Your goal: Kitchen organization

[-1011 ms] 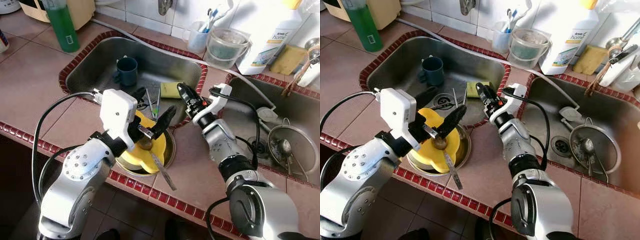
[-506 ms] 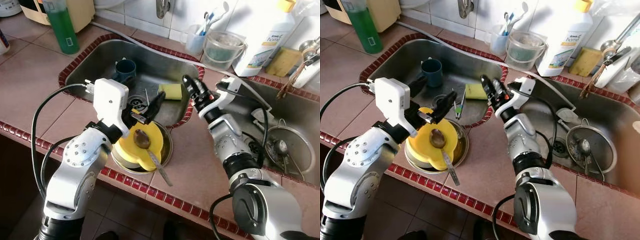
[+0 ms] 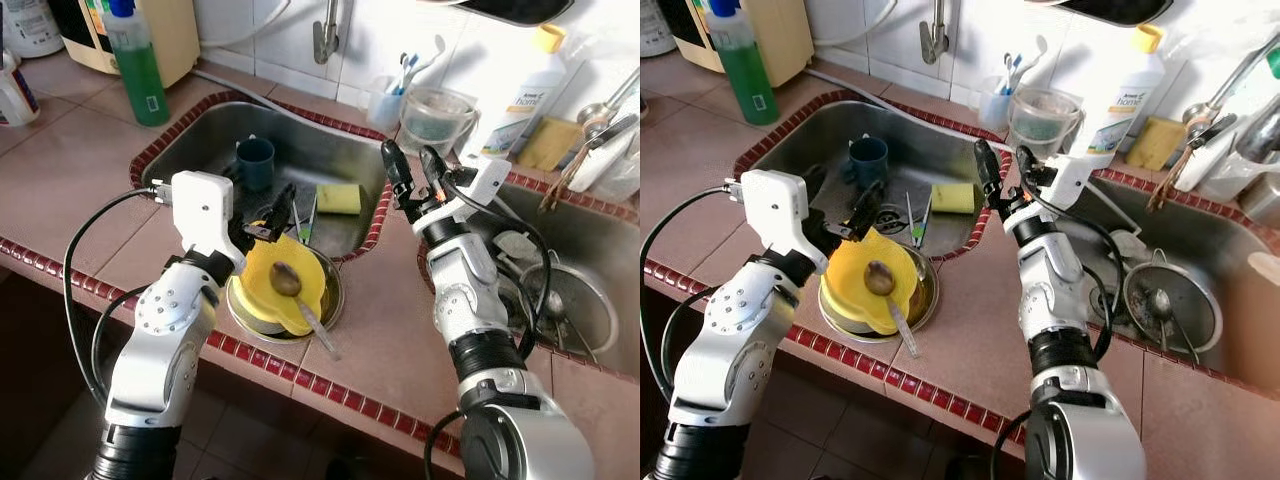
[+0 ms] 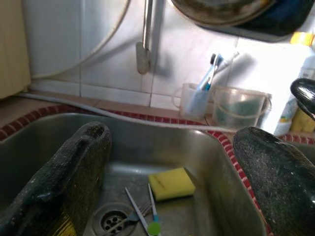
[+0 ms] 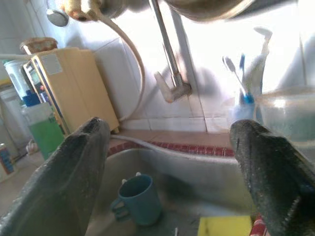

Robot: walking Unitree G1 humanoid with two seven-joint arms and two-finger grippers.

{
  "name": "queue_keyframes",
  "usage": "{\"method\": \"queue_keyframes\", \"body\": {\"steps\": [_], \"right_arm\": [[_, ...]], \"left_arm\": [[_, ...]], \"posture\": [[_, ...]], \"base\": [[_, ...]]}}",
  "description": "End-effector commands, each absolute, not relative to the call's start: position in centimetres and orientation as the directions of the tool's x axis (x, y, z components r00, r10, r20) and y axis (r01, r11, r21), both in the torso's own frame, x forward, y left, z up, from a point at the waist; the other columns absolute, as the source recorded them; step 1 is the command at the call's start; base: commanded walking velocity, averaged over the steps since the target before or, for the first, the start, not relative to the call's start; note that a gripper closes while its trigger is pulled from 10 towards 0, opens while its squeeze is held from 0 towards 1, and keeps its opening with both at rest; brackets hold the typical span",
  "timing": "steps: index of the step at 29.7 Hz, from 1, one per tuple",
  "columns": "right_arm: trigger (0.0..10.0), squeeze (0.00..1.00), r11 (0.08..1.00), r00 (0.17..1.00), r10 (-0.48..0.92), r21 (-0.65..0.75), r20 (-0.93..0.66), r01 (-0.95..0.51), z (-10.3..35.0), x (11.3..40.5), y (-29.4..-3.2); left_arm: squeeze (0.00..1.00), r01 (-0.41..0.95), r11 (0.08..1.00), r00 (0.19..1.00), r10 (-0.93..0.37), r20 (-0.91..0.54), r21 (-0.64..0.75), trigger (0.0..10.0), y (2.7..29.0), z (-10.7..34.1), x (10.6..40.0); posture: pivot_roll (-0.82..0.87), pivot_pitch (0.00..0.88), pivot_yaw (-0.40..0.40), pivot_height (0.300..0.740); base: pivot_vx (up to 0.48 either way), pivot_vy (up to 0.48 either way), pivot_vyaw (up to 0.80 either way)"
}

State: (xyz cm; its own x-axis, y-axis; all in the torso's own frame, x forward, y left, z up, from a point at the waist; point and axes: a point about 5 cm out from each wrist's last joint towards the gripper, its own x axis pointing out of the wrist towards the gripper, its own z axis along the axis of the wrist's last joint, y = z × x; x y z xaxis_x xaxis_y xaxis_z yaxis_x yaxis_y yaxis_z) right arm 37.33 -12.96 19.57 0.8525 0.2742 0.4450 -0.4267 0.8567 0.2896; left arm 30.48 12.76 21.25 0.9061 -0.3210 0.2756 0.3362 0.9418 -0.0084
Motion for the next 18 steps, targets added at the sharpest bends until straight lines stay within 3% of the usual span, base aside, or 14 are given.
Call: {"method": "queue_keyframes", "body": {"steps": [1,2,3,8,16,18], "right_arm": [[10.0,1.00,0.873,0.844,0.264,0.257,0.467,-0.415,20.1,37.0,-13.1],[10.0,0.84,0.878,0.841,0.257,0.249,0.476,-0.409,20.3,36.8,-13.1],[10.0,0.00,0.884,0.836,0.250,0.237,0.489,-0.403,20.5,36.6,-13.1],[10.0,0.00,0.909,0.829,0.241,0.181,0.504,-0.375,20.6,35.9,-13.1],[10.0,0.00,0.973,0.878,0.162,0.075,0.450,-0.218,18.8,34.7,-13.4],[10.0,0.00,0.983,0.892,0.136,0.055,0.432,-0.176,18.1,34.3,-13.4]], "left_arm": [[0.00,0.337,0.941,0.898,-0.313,0.310,-0.026,10.0,12.7,21.9,30.7],[0.00,0.336,0.941,0.896,-0.309,0.318,-0.032,10.0,12.7,22.0,30.8],[0.00,0.339,0.940,0.894,-0.307,0.327,-0.043,10.0,12.8,22.0,30.9],[0.00,0.310,0.950,0.905,-0.285,0.316,-0.030,10.0,13.3,21.0,31.2],[0.00,0.201,0.979,0.939,-0.204,0.277,0.042,10.0,14.8,18.7,31.0],[0.00,0.171,0.985,0.944,-0.166,0.287,0.006,10.0,15.2,18.4,30.8]], "posture": [[-0.13,0.042,-0.094,0.740],[-0.13,0.038,-0.094,0.740],[-0.13,0.035,-0.094,0.740],[-0.13,0.023,-0.096,0.740],[-0.12,0.031,-0.098,0.740],[-0.12,0.028,-0.101,0.740]], "base": [[0.000,0.000,0.00],[0.000,0.000,0.00],[0.000,0.000,0.00],[0.000,0.000,0.00],[0.000,0.000,0.00],[0.000,0.000,0.00]]}}
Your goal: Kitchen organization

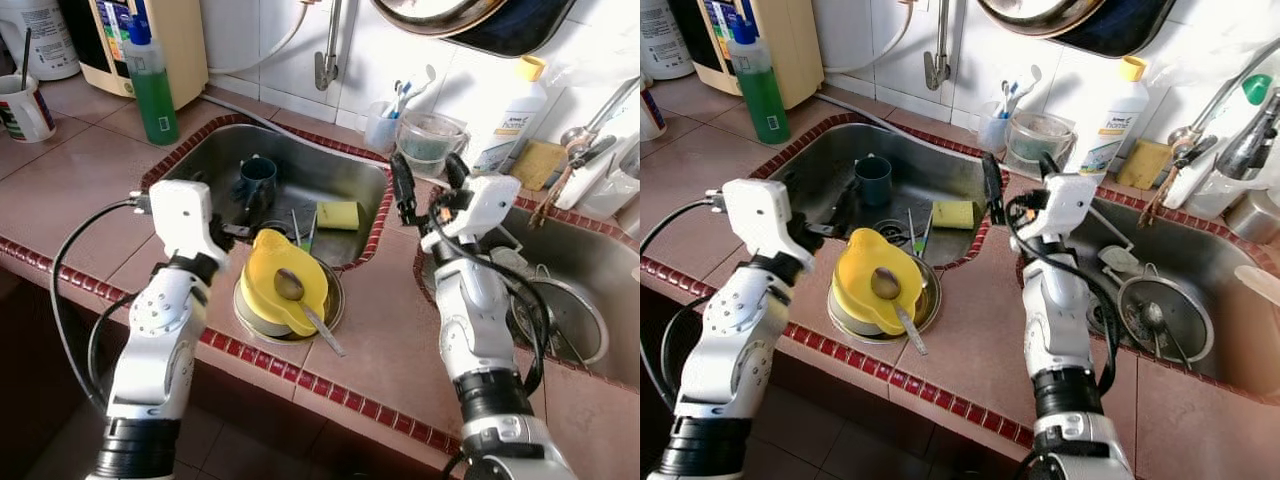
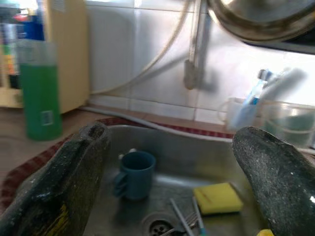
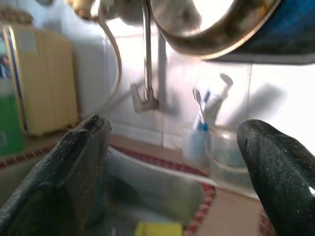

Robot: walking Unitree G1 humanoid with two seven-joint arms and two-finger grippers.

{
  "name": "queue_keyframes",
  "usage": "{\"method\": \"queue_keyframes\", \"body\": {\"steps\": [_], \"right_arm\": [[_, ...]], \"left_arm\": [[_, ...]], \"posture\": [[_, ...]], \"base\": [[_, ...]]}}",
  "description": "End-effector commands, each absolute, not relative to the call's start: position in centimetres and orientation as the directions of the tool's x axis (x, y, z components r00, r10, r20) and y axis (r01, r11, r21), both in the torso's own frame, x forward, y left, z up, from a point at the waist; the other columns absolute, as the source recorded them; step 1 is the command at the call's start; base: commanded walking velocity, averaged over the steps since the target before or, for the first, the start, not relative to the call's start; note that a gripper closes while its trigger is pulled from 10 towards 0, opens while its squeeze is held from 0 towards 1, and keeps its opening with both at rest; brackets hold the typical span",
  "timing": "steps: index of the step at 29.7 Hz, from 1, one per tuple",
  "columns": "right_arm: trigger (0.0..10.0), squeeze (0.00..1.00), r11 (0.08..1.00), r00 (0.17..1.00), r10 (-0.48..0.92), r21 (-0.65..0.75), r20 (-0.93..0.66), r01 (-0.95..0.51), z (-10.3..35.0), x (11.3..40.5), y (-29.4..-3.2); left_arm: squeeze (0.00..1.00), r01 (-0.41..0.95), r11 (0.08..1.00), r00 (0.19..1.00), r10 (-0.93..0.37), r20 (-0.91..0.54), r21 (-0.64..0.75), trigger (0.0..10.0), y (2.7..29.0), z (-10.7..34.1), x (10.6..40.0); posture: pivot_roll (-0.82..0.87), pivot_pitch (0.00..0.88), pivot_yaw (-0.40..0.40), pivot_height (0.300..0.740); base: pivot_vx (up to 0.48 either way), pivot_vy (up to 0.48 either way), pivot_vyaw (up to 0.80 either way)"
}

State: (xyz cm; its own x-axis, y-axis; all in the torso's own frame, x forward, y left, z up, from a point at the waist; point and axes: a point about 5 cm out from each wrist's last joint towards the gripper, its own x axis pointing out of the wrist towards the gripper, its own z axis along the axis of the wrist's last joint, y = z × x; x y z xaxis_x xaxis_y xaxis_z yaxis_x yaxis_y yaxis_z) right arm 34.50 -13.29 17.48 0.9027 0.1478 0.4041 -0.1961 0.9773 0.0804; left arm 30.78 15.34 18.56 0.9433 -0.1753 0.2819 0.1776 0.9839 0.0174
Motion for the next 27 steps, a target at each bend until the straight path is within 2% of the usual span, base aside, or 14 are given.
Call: {"method": "queue_keyframes", "body": {"steps": [1,7,20,27], "right_arm": [[10.0,0.00,0.984,0.894,0.133,0.052,0.428,-0.171,18.0,34.2,-13.4],[10.0,0.00,0.997,0.904,0.065,0.000,0.423,-0.071,17.5,33.5,-13.5],[10.0,0.00,0.997,0.912,0.076,-0.031,0.404,-0.069,17.1,33.3,-12.7],[10.0,0.00,0.997,0.914,0.078,-0.039,0.398,-0.068,16.8,33.1,-12.4]], "left_arm": [[0.00,0.163,0.986,0.945,-0.150,0.291,-0.021,10.0,15.4,18.4,30.7],[0.00,0.111,0.992,0.951,-0.091,0.296,-0.052,10.0,15.9,17.6,30.3],[0.00,0.115,0.991,0.946,-0.089,0.313,-0.064,10.0,15.7,17.9,30.7],[0.00,0.146,0.987,0.945,-0.120,0.304,-0.062,10.0,14.7,17.5,30.5]], "posture": [[-0.12,0.027,-0.102,0.740],[-0.12,0.023,-0.107,0.740],[-0.12,0.023,-0.106,0.740],[-0.13,0.021,-0.101,0.740]], "base": [[0.000,0.000,0.00],[0.000,0.000,0.00],[0.000,0.000,0.00],[0.000,0.000,0.00]]}}
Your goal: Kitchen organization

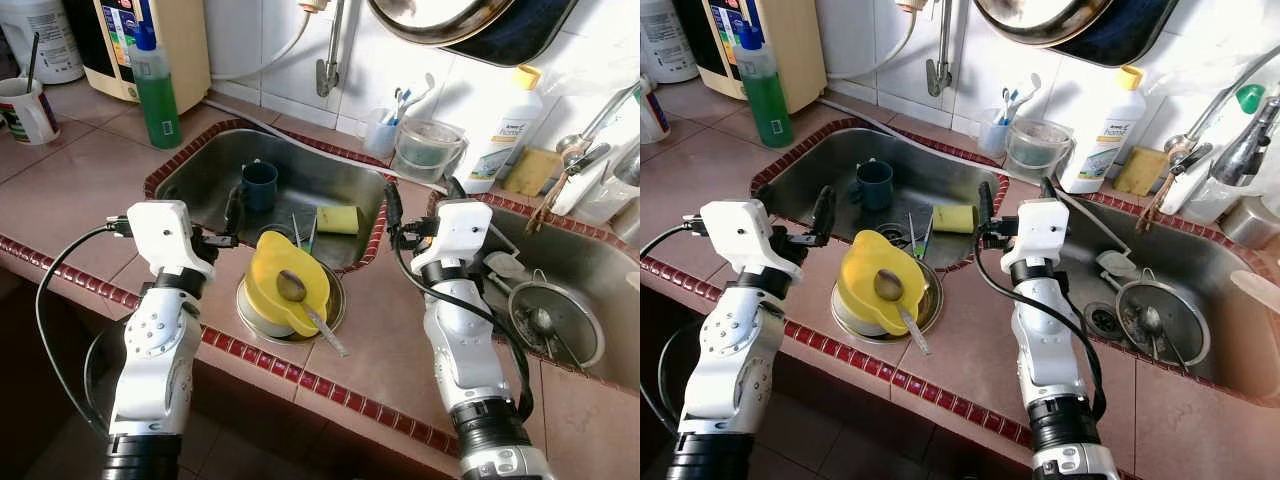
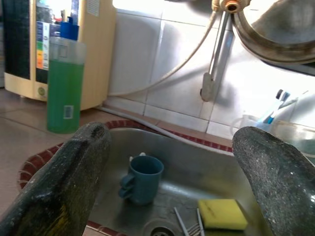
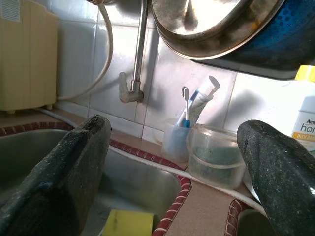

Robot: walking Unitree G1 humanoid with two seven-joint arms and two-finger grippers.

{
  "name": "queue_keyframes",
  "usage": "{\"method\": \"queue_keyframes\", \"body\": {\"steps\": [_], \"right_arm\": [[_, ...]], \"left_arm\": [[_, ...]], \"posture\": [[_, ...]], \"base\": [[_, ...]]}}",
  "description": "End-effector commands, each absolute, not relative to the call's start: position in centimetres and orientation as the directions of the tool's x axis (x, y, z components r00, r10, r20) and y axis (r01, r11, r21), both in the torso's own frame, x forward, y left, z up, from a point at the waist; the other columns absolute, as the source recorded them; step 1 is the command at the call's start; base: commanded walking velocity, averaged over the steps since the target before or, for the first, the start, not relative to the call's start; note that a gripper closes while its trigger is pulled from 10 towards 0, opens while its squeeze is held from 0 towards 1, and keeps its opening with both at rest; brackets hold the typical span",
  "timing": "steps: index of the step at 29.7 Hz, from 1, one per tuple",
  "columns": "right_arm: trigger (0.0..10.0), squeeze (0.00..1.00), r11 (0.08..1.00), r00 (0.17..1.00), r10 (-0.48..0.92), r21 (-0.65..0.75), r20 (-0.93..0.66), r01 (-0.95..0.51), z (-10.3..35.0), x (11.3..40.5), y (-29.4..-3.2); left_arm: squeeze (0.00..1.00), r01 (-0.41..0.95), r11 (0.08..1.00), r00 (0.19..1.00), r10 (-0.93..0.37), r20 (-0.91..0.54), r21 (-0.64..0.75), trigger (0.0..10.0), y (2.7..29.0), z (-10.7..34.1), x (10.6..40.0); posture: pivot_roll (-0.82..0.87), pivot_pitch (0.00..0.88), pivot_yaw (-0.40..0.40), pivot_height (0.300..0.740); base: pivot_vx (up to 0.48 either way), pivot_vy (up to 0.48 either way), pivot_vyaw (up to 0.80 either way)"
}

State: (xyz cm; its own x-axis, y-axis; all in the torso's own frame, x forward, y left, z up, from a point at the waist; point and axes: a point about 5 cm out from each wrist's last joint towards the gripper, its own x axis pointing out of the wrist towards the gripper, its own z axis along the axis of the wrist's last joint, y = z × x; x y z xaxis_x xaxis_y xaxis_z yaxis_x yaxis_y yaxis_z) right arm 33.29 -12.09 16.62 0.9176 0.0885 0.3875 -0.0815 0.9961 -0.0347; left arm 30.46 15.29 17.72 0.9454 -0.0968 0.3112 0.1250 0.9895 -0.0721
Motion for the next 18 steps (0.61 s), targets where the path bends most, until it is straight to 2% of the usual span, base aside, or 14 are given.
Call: {"method": "queue_keyframes", "body": {"steps": [1,8,18], "right_arm": [[10.0,0.00,0.997,0.915,0.077,-0.040,0.396,-0.067,16.8,33.0,-12.4],[10.0,0.00,0.997,0.918,0.079,-0.047,0.389,-0.065,16.2,32.5,-12.2],[10.0,0.00,0.983,0.904,0.167,-0.141,0.393,-0.121,16.1,32.2,-11.8]], "left_arm": [[0.00,0.147,0.987,0.945,-0.123,0.303,-0.059,10.0,14.7,17.5,30.5],[0.00,0.142,0.989,0.948,-0.123,0.294,-0.045,10.0,15.1,16.7,30.0],[0.00,0.155,0.988,0.948,-0.145,0.283,-0.012,10.0,15.3,16.1,29.6]], "posture": [[-0.13,0.021,-0.101,0.740],[-0.14,0.015,-0.104,0.740],[-0.15,0.020,-0.117,0.740]], "base": [[0.000,0.000,0.00],[0.000,0.000,0.00],[0.000,0.000,0.00]]}}
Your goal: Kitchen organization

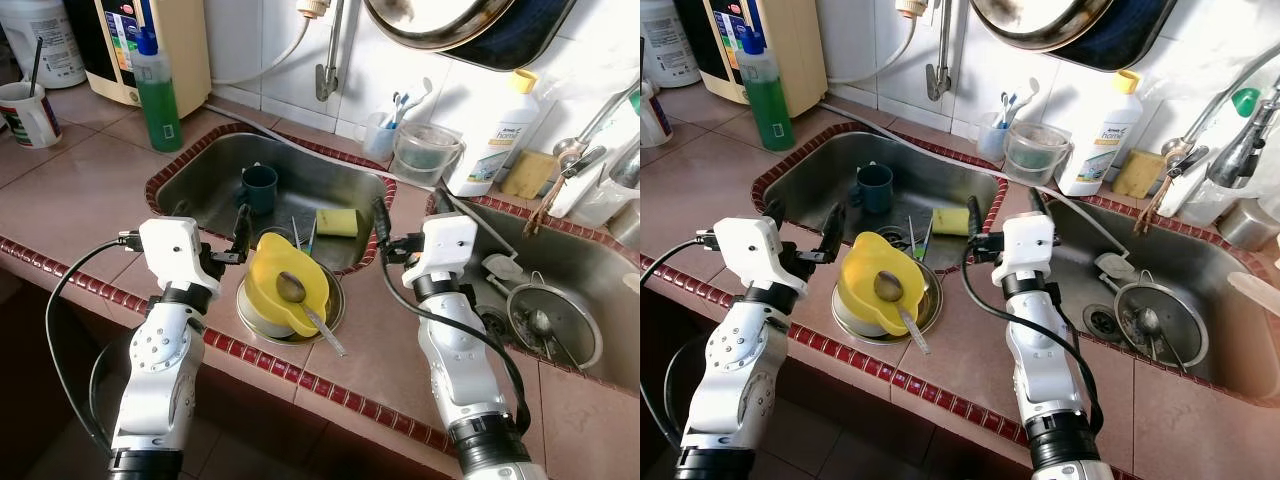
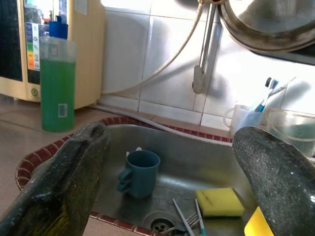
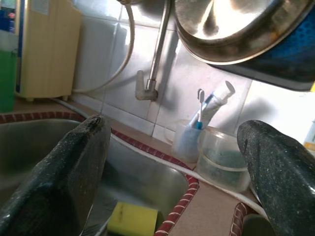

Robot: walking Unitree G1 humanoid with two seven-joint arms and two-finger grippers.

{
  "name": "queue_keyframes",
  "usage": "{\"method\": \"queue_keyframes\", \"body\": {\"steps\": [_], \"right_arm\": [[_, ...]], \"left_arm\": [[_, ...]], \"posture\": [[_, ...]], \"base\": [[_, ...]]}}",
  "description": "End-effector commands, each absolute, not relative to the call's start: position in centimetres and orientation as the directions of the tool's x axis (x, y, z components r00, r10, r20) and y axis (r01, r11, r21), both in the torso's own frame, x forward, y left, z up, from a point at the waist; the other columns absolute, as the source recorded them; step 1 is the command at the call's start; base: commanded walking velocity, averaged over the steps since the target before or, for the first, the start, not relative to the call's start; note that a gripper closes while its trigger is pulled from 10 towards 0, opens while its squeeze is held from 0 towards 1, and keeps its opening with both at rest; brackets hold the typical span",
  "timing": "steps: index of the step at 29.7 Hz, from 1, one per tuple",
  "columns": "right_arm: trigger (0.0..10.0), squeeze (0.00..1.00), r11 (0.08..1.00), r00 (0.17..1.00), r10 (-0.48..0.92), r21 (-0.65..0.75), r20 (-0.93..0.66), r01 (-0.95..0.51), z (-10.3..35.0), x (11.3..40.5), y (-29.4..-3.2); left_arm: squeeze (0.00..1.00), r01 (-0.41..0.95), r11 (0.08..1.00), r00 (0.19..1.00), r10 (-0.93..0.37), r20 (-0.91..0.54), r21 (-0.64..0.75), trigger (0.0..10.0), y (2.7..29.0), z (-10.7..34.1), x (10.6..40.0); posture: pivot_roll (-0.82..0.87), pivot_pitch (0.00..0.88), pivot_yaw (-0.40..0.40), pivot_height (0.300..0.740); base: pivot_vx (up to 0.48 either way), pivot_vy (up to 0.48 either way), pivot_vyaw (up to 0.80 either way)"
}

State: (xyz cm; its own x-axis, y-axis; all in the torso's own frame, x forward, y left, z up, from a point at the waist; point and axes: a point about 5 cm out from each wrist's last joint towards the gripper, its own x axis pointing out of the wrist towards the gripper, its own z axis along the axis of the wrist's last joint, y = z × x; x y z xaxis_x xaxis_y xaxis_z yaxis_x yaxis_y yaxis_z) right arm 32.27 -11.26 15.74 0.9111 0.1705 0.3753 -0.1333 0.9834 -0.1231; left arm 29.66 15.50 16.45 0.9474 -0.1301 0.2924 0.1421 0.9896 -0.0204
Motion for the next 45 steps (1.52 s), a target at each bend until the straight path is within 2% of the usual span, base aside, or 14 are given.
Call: {"method": "queue_keyframes", "body": {"steps": [1,5,35,45], "right_arm": [[10.0,0.00,0.984,0.908,0.160,-0.134,0.388,-0.116,16.1,32.2,-12.0],[10.0,0.00,0.985,0.912,0.153,-0.131,0.381,-0.110,15.9,32.1,-12.1],[10.0,0.00,0.989,0.922,0.133,-0.113,0.365,-0.098,15.4,31.9,-11.7],[10.0,0.00,0.985,0.917,0.159,-0.121,0.365,-0.122,15.3,32.0,-11.1]], "left_arm": [[0.00,0.141,0.990,0.950,-0.128,0.286,-0.023,10.0,15.5,16.2,29.6],[0.00,0.136,0.990,0.951,-0.122,0.283,-0.033,10.0,15.5,16.2,29.6],[0.00,0.157,0.987,0.952,-0.141,0.273,-0.036,10.0,14.9,16.3,29.2],[0.00,0.193,0.981,0.940,-0.182,0.287,-0.012,10.0,14.5,16.5,29.2]], "posture": [[-0.15,0.022,-0.119,0.740],[-0.15,0.026,-0.121,0.740],[-0.13,0.038,-0.117,0.740],[-0.12,0.024,-0.121,0.740]], "base": [[0.000,0.000,0.00],[0.000,0.000,0.00],[-0.277,0.000,0.00],[0.000,0.000,0.00]]}}
